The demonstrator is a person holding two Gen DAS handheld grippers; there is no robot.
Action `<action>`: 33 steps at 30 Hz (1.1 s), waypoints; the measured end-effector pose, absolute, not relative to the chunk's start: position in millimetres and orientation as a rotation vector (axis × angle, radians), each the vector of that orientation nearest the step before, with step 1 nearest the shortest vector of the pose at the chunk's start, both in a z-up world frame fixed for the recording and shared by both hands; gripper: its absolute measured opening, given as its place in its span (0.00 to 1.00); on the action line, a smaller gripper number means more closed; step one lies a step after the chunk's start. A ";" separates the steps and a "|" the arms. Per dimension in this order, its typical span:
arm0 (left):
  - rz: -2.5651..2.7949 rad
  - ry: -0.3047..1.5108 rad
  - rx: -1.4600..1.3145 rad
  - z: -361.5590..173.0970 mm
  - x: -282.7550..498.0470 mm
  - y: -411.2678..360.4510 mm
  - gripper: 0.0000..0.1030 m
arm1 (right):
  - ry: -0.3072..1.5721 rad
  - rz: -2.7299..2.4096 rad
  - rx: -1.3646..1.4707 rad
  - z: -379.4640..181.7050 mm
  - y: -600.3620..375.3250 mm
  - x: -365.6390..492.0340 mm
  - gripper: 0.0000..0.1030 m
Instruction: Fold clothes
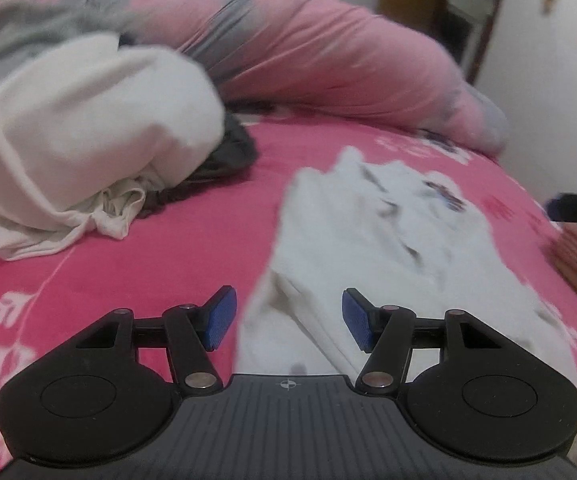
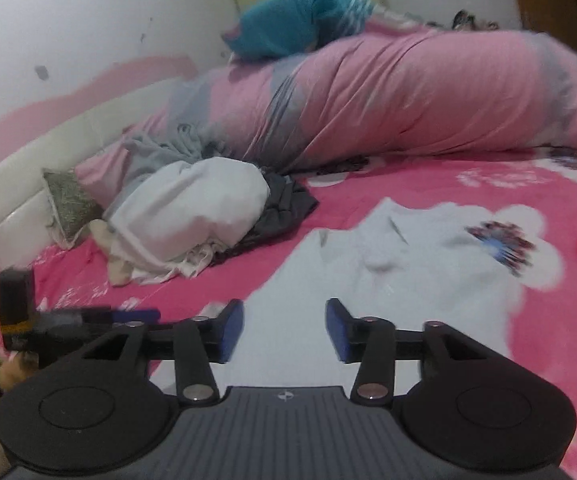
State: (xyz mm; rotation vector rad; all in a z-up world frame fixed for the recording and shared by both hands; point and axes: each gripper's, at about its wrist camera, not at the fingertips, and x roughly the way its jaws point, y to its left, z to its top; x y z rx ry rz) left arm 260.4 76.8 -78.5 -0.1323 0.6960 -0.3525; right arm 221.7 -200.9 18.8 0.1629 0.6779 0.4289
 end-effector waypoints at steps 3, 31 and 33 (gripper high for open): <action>-0.323 0.735 -0.179 -99.2 290.5 74.7 0.54 | 0.717 0.425 0.121 -7.4 -170.5 295.3 0.52; -0.413 0.658 -0.123 -81.8 267.6 73.1 0.39 | 0.598 0.364 0.283 2.4 -216.5 350.8 0.39; -0.448 0.680 -0.033 -84.6 267.1 57.9 0.40 | 0.579 0.367 0.275 18.4 -232.3 326.0 0.39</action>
